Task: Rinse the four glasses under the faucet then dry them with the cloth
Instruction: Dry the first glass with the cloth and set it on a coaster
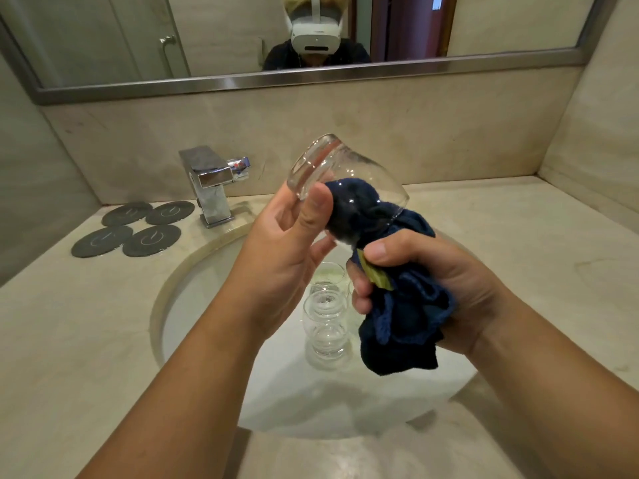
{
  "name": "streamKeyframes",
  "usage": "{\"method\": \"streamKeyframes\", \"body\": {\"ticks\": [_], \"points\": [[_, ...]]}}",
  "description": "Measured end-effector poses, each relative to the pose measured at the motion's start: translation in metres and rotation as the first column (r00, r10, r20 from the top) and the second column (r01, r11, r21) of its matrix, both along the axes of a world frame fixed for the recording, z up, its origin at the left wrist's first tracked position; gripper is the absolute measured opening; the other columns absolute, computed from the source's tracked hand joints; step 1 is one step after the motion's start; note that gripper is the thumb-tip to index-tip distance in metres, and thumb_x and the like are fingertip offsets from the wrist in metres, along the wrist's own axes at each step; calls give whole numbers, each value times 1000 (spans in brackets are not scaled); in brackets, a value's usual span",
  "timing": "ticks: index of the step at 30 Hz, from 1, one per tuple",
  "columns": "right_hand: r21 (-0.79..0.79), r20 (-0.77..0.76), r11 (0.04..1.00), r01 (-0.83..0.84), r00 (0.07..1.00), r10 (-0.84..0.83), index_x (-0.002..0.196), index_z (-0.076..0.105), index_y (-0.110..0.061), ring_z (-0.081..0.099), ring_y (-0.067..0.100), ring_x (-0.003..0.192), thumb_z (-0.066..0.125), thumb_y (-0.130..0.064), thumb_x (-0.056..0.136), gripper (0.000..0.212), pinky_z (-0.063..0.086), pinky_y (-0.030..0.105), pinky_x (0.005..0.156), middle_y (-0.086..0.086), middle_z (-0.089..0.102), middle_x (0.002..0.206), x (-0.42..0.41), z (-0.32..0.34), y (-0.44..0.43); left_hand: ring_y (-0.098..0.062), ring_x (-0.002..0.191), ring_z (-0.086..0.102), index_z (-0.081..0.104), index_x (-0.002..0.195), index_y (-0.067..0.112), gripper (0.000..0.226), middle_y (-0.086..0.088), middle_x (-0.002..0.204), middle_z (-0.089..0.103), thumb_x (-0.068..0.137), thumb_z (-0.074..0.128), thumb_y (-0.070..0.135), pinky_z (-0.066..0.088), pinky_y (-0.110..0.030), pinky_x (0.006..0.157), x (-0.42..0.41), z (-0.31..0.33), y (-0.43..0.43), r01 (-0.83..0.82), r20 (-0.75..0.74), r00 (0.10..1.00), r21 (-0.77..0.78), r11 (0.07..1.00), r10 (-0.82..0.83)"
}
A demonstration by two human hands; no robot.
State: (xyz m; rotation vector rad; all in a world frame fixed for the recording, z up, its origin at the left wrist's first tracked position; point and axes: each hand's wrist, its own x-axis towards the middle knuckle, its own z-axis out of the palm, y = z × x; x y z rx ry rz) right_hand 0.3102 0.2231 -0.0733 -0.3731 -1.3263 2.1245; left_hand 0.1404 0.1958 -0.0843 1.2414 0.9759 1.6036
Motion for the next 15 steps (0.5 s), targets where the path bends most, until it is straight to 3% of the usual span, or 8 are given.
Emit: {"method": "streamKeyframes", "body": {"ticks": [2,5,9,12,13,15], "points": [[-14,17,1000,-5,1000,5,89,71,-6,64,22,57,72,-12,69,21,56,27,54,12,59,67,0,-1,1,-28,132,67,51,147,5,86,-13,135,72,81,66,57,57,-34,103,0,1,-1,12,3,1000,-23,1000,-12],[52,37,995,85,996,-87,77,70,-8,62,21,56,67,-9,77,3,55,27,52,12,60,66,-3,0,-1,-28,136,63,48,152,6,72,-16,144,67,102,64,55,55,-36,100,1,0,0,39,13,999,-68,997,-39],[131,44,982,136,989,-143,84,67,-7,62,23,57,68,-6,80,4,58,31,56,11,62,66,-9,-2,-3,-39,142,57,42,157,15,90,-20,149,61,90,70,69,48,-55,107,7,-1,0,110,29,994,-123,986,-107],[108,55,988,112,991,-119,88,70,-9,64,22,57,69,-7,79,9,58,32,55,10,64,68,-9,-4,-4,-31,115,72,49,141,18,64,-15,127,71,92,72,52,59,-33,74,10,-3,0,70,50,997,-93,993,-66],[89,55,991,99,993,-104,83,72,-11,64,22,55,68,-8,79,7,58,31,53,11,64,67,-9,-4,-5,-28,106,72,50,138,16,58,-13,119,71,92,70,45,58,-29,68,10,-3,0,75,58,996,-76,994,-70],[38,52,996,76,996,-78,74,74,-14,64,20,53,67,-9,78,10,56,28,50,11,62,66,-9,-4,-7,-24,104,72,47,143,12,60,-9,114,70,92,68,35,61,-30,73,8,-6,2,77,57,996,-38,996,-75]]}}
